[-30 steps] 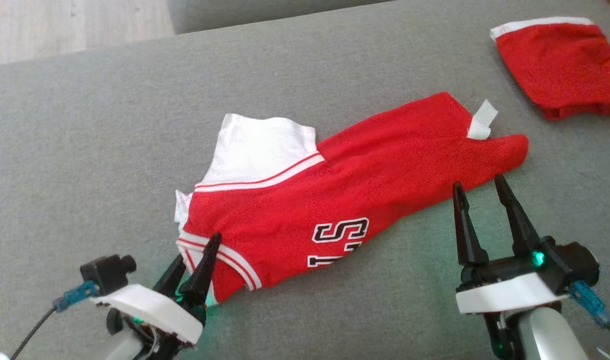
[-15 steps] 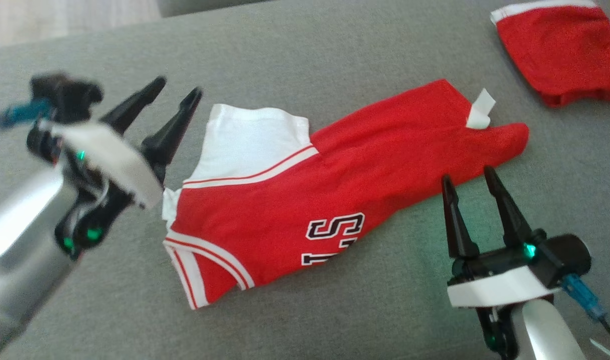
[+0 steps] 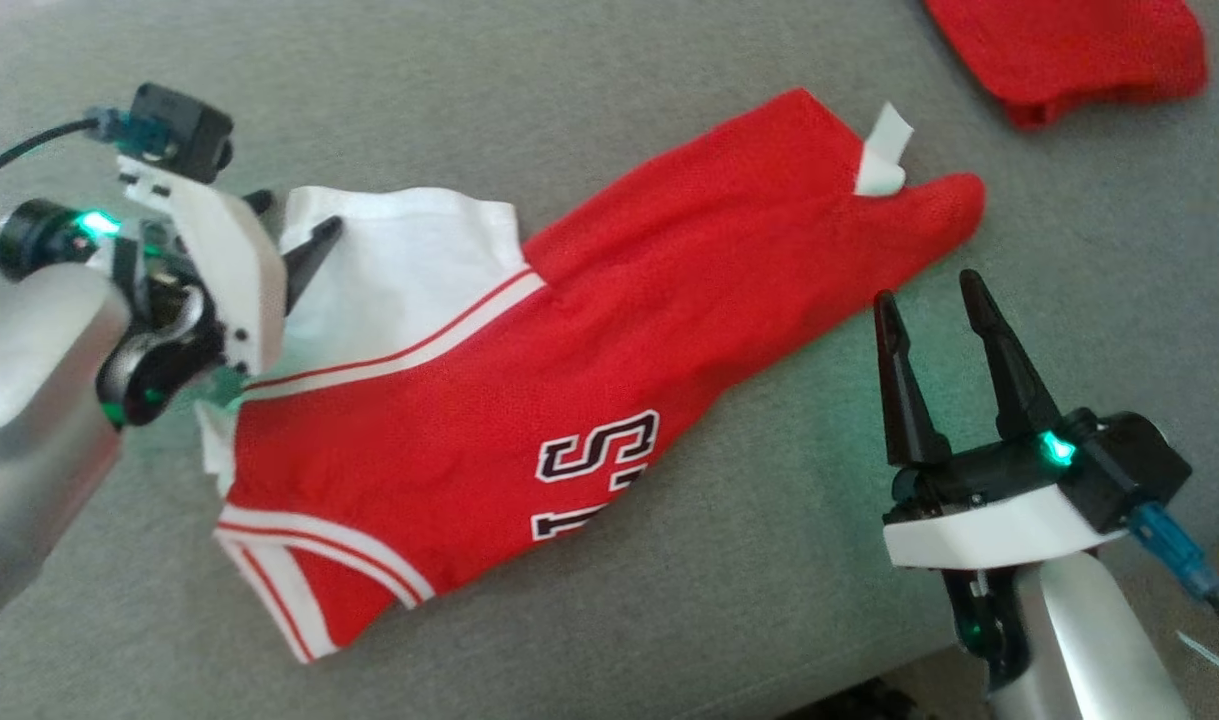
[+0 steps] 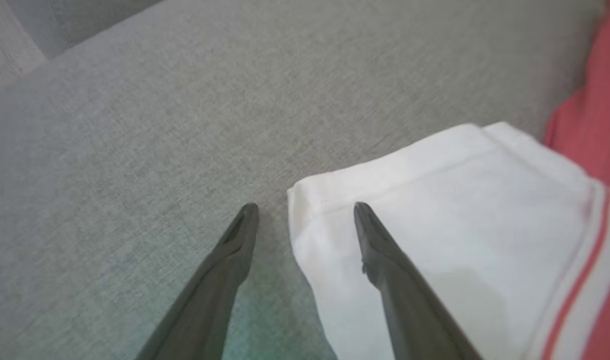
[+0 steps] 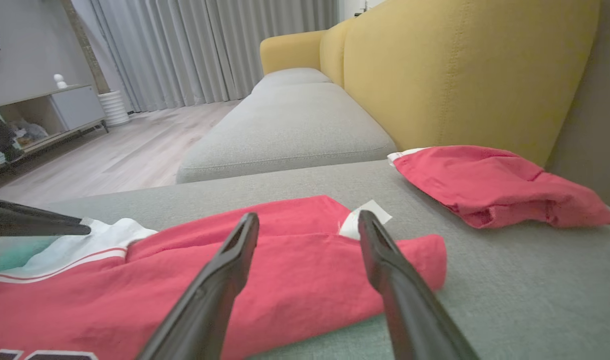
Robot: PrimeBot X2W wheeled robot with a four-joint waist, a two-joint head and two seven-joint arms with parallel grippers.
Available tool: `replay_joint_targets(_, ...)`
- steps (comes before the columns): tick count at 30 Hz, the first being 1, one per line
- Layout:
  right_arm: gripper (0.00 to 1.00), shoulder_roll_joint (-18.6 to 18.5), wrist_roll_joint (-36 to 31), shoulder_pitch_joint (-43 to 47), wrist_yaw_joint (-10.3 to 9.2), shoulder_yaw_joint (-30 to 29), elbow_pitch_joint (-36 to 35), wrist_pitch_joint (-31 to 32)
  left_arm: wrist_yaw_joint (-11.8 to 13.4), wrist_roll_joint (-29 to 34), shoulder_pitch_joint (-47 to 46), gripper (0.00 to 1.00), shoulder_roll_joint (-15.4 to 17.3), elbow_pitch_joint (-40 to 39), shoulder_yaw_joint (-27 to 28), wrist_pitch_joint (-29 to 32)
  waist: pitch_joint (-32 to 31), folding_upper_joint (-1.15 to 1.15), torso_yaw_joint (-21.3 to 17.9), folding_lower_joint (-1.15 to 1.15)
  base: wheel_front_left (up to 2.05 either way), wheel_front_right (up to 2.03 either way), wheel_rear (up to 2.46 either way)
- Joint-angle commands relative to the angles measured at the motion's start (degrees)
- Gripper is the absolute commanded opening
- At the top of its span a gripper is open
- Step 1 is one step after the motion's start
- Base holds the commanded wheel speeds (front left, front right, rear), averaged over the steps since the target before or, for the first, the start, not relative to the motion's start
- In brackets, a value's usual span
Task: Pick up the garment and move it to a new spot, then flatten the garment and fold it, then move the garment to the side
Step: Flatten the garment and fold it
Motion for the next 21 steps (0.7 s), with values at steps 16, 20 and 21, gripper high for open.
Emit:
replay_joint_targets(16,1.00,-0.26,0.17,-0.12,-0.04,-0.89,-1.71,-0.22,-0.97,-1.59,-2.83,0.00,3.64,-0.74,3.28,-0.96,-0.51,0.00,-0.05,-0.01,0.00,0.00,0.00)
replay_joint_targets(20,1.00,-0.26,-0.53,-0.75,-0.04,-2.36,-1.06,-0.22,-1.15,-0.35,-4.23,0.00,3.47,-3.19,4.18,-4.15,-1.04,0.00,1.98,-0.01,0.00,0.00,0.00)
replay_joint_targets(21,1.00,-0.26,-0.56,-1.07,-0.04,-2.67,-0.61,-0.22,-1.20,-0.22,-4.60,0.00,3.44,-3.84,4.41,-4.65,-1.12,0.00,2.48,-0.01,0.00,0.00,0.00)
